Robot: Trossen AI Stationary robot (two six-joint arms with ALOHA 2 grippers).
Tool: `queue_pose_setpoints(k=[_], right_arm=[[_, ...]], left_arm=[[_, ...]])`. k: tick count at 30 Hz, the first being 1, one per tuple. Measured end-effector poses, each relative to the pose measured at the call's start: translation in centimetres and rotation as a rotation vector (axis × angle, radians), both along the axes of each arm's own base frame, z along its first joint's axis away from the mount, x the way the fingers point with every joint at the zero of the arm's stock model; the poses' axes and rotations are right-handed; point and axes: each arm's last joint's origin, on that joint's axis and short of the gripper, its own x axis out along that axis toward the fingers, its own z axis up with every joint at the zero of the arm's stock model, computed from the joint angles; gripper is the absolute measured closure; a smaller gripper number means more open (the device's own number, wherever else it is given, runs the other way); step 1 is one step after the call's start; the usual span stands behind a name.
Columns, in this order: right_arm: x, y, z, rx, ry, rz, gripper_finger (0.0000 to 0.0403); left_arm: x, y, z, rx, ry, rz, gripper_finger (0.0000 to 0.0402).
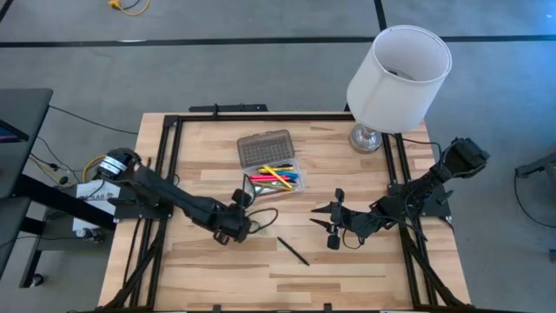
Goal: Pick & place school supplies into a supply box
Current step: Put the green pen into the transparent supply box
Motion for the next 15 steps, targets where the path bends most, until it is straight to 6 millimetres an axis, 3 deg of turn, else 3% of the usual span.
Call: queue_pose_setpoints(k=[8, 15], right_arm=[[0.0, 0.0, 0.0, 0.006, -0.003, -0.002, 0.0285], [0.0, 0.0, 0.0, 0.007, -0.003, -0.002, 0.0285]], left_arm=[[-0.5, -0.4, 2.2, 0.085, -0.156, 0.057, 0.0374], [1.0, 1.7, 2.8, 0.142, -0.283, 0.181, 0.0374]])
